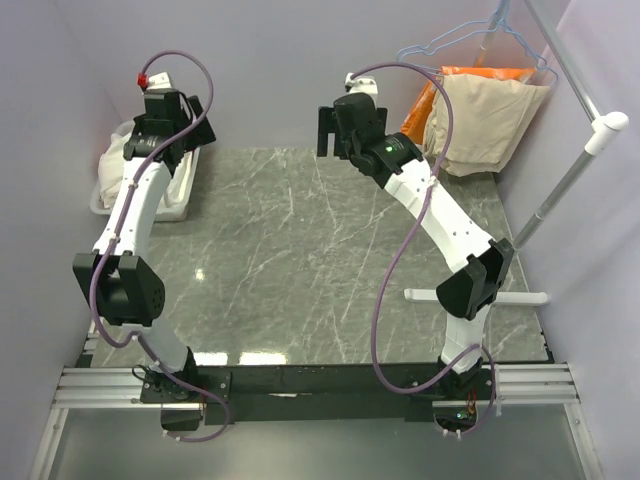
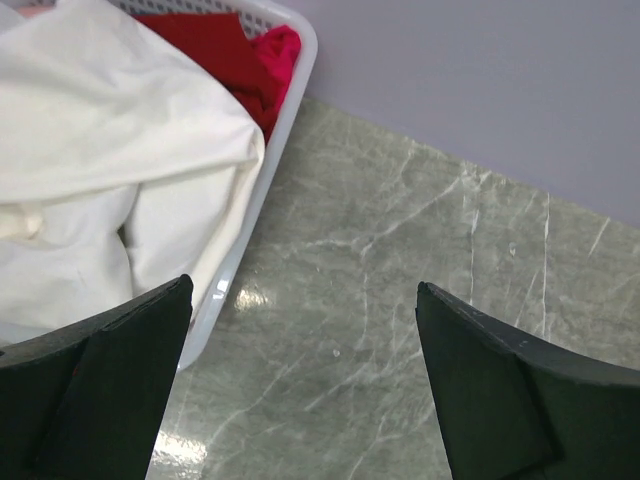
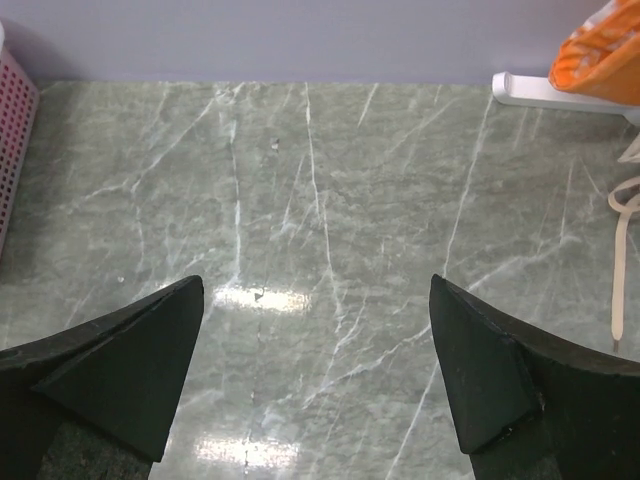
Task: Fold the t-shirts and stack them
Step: Grab the tshirt from the pile
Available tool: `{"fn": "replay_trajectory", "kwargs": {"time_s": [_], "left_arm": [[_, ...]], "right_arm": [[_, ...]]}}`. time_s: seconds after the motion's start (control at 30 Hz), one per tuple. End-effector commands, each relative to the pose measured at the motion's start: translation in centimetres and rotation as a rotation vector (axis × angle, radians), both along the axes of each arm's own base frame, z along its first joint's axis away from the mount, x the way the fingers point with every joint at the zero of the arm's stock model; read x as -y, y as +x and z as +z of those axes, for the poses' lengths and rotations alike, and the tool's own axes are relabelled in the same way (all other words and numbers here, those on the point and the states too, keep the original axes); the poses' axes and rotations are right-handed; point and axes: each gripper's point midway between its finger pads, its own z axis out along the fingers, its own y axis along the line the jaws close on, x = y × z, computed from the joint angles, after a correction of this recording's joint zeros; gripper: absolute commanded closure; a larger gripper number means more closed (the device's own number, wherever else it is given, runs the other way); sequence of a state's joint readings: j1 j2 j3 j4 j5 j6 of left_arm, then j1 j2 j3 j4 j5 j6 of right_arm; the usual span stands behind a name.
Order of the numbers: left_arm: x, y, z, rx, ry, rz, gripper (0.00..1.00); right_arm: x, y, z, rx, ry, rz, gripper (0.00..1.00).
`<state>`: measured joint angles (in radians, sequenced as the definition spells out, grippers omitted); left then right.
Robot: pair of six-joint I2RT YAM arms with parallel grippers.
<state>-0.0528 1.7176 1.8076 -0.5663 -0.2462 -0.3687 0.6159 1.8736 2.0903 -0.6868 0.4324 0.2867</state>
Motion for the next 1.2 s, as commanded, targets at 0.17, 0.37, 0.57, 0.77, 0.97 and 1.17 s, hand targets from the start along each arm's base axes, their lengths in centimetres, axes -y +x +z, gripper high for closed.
{"fn": "replay_trajectory", "kwargs": {"time_s": [0.17,0.37,0.57,0.77,0.97,1.17], "left_arm": [[-0.2,-0.3,0.5,0.045,-0.006,0.021,0.01],[-1.5,-0.1,0.8,0.056,0.022,0.09,0.01],[-6.1,0.6,-1.5,-0.039,0.049,0.303,0.03],[-10.6,1.7,-3.1,-0.087,0.031,0.441,0.11],[-12.7,2.2,-7.1,-0.169,-0.017,0.475,0.15],[-13.2,2.9,-11.0,-0.241,-0.066,0.446,0.17]], "right_arm": [[1.6,0.7,0.0,-0.056,0.027,-0.053,0.0],[2.1,0.2,-1.6,-0.094,0.036,-0.059,0.0],[2.5,0.0,-2.0,-0.103,0.037,-0.069,0.0],[2.2,0.2,-3.1,-0.131,0.039,-0.057,0.0],[1.9,0.6,-3.9,-0.15,0.028,-0.059,0.0],[2.2,1.0,-4.7,-0.166,0.012,-0.07,0.0]]}}
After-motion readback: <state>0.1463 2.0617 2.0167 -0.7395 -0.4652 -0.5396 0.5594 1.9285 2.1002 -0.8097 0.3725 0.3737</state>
